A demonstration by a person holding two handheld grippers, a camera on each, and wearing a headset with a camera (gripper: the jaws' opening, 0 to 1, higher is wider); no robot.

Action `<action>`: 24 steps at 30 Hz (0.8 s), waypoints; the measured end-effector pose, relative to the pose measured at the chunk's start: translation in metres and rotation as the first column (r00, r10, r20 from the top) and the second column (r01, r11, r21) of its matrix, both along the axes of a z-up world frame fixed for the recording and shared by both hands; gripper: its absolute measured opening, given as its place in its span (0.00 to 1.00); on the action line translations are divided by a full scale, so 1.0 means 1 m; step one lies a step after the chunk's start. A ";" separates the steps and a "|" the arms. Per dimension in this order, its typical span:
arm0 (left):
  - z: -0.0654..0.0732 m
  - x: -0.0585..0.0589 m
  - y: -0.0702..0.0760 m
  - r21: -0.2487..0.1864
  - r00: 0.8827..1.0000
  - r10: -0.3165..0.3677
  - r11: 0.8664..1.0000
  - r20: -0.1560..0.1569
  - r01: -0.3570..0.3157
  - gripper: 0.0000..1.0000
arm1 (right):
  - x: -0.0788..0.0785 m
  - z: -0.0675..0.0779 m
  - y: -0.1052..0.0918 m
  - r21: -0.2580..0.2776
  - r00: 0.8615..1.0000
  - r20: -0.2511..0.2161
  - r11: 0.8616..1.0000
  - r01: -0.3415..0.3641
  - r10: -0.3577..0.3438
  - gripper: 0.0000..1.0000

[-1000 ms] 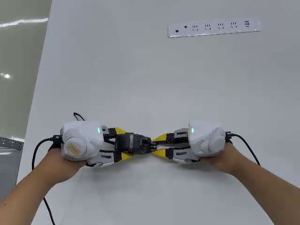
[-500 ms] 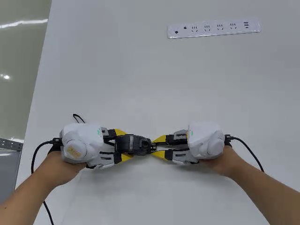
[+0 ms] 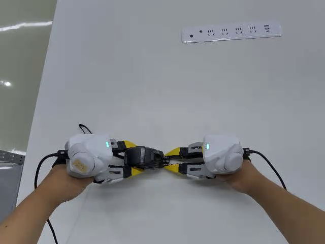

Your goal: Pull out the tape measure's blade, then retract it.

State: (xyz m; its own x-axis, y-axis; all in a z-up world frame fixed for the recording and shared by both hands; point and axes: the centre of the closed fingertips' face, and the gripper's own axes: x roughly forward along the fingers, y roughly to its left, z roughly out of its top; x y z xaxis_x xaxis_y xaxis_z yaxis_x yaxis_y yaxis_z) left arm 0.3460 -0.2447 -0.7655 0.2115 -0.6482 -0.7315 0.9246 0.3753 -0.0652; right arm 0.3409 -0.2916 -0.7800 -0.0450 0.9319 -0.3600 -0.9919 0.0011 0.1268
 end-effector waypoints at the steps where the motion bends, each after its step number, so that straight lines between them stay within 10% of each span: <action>1: 0.000 0.000 0.000 0.001 1.000 -0.001 1.000 0.000 0.001 0.31 | 0.000 0.000 0.000 0.000 1.000 0.002 1.000 -0.001 0.001 0.11; 24: 0.000 0.000 0.000 0.001 1.000 -0.009 1.000 0.000 0.009 0.30 | 0.000 0.000 -0.007 0.000 1.000 0.003 1.000 -0.002 0.002 0.11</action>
State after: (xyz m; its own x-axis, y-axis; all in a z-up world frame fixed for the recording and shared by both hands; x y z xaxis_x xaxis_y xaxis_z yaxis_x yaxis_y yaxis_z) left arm 0.3457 -0.2442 -0.7657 0.2057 -0.6497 -0.7318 0.9281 0.3666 -0.0646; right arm 0.3410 -0.2991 -0.7795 -0.0453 0.9319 -0.3600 -0.9924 -0.0006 0.1234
